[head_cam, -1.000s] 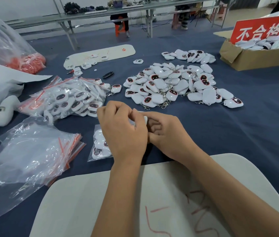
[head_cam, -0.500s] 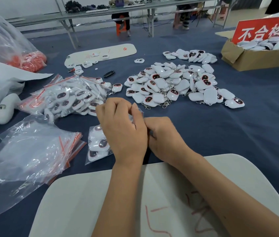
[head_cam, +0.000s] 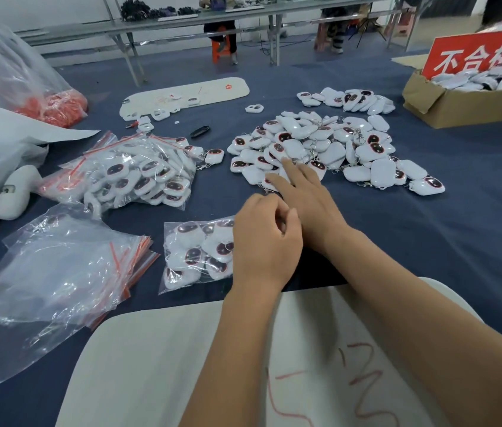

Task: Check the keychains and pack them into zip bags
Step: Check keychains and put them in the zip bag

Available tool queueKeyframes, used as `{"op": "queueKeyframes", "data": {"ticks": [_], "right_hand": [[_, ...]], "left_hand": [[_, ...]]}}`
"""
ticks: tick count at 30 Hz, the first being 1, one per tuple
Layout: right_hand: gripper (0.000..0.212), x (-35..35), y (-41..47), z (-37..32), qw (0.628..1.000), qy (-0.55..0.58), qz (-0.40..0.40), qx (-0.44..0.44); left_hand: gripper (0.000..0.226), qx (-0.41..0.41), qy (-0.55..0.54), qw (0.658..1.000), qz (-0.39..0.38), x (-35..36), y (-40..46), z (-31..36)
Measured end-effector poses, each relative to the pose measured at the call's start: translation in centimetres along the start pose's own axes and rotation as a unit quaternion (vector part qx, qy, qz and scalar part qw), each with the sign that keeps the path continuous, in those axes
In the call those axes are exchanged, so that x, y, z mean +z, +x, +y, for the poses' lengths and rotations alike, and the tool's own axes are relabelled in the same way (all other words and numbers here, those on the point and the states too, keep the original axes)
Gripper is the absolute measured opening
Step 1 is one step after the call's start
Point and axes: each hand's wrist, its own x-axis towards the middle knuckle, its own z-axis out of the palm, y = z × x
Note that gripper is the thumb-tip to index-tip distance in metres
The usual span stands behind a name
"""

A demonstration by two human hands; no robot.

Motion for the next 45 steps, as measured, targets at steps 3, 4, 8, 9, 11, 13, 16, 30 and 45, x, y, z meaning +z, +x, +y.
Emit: {"op": "queueKeyframes", "data": {"ticks": [3,4,8,9,11,13,16,30,45], "right_hand": [[0.046,0.1,0.2,0.3,0.997,0.032,0.068,-0.001],[0.040,0.0,-0.1,0.3,0.995,0.036,0.096,0.012],[0.025,-0.3,-1.9,0.5,0.982,0.074,0.166,0.049],[0.023,-0.5,-2.4,0.4,0.972,0.118,0.190,0.066],[0.023,-0.9,-3.5,0.3,0.926,0.277,0.226,0.124],[0.025,-1.0,-4.8,0.0,0.840,0.466,0.220,0.168],[0.026,-0.3,-6.1,-0.2,0.743,0.624,0.165,0.175],[0.031,-0.2,-6.8,2.2,0.749,0.637,0.157,0.098],[0.036,0.5,-6.2,2.4,0.756,0.648,0.060,0.068]], "left_hand": [[0.017,-0.042,0.012,0.998,-0.053,0.3,0.2,-0.9],[0.015,-0.046,0.011,0.997,-0.058,0.3,0.3,-1.1],[0.012,-0.057,0.003,0.996,-0.064,0.1,0.5,-1.3],[0.011,-0.064,-0.005,0.996,-0.065,0.1,0.5,-1.3],[0.011,-0.080,-0.029,0.994,-0.066,0.0,0.5,-1.3],[0.011,-0.093,-0.062,0.992,-0.062,-0.1,0.6,-1.2],[0.007,-0.124,-0.127,0.983,-0.056,-0.5,0.7,-1.1],[0.009,-0.139,-0.161,0.969,-0.129,-1.0,0.6,-1.0],[0.018,-0.180,-0.178,0.959,-0.125,-0.7,0.5,-0.9]]}}
